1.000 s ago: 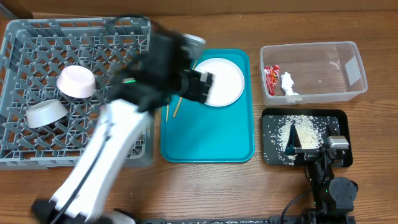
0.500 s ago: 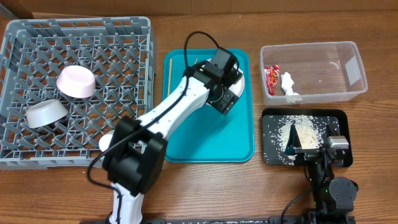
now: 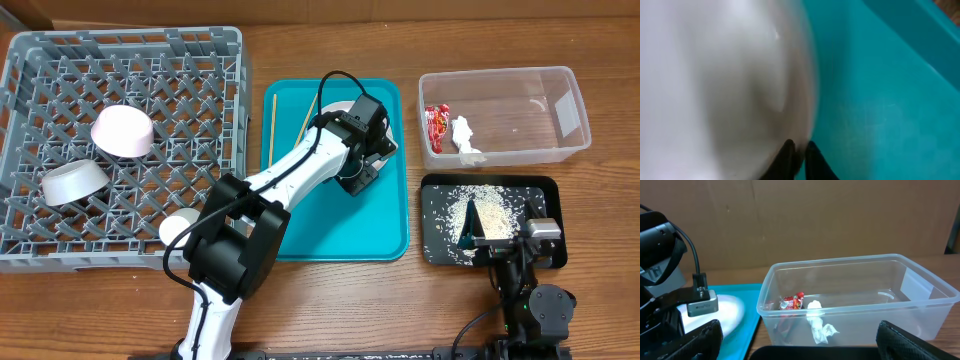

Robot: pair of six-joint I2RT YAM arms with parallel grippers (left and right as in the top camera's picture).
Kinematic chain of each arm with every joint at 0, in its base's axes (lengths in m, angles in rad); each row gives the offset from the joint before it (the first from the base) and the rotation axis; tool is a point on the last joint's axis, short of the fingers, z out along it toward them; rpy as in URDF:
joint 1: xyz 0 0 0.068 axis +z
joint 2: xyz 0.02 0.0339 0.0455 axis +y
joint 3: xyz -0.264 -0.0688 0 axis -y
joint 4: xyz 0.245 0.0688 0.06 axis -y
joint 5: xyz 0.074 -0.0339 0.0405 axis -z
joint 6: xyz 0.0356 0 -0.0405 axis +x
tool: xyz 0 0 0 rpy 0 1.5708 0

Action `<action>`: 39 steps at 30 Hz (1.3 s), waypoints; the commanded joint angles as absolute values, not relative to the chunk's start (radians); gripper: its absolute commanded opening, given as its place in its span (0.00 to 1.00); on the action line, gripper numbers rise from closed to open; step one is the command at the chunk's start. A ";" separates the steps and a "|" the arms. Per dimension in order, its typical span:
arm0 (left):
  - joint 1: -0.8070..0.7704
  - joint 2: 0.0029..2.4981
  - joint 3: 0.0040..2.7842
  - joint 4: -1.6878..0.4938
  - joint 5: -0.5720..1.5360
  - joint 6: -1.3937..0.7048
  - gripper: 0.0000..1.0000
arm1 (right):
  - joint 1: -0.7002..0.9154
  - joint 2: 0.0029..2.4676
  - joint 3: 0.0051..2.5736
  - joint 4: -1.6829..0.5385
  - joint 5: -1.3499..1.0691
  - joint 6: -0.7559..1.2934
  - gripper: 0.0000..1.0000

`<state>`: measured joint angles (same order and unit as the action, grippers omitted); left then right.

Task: Sort waste into correct bins and load items into the dishwasher
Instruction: 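Move the left gripper to the white plate and grasp its edge, then lift the white plate and carry it to the dish rack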

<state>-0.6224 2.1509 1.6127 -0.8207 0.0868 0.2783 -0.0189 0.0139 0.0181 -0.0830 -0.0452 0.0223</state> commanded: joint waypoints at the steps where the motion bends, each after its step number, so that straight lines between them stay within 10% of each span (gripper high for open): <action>1: -0.630 2.154 1.598 -0.840 0.105 0.280 0.04 | -0.022 0.003 0.008 -0.079 -0.046 0.018 1.00; 20: -0.566 1.900 1.793 -0.980 0.265 -0.143 0.04 | -0.022 0.003 0.008 -0.079 -0.046 0.018 1.00; 39: 0.117 1.699 1.794 -1.042 0.796 -0.257 0.04 | -0.022 0.003 0.008 -0.079 -0.046 0.019 1.00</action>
<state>0.0231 1.7191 1.7802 -1.0420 0.6033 -0.2668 -0.0189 0.0139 0.0181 -0.0834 -0.0452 0.0227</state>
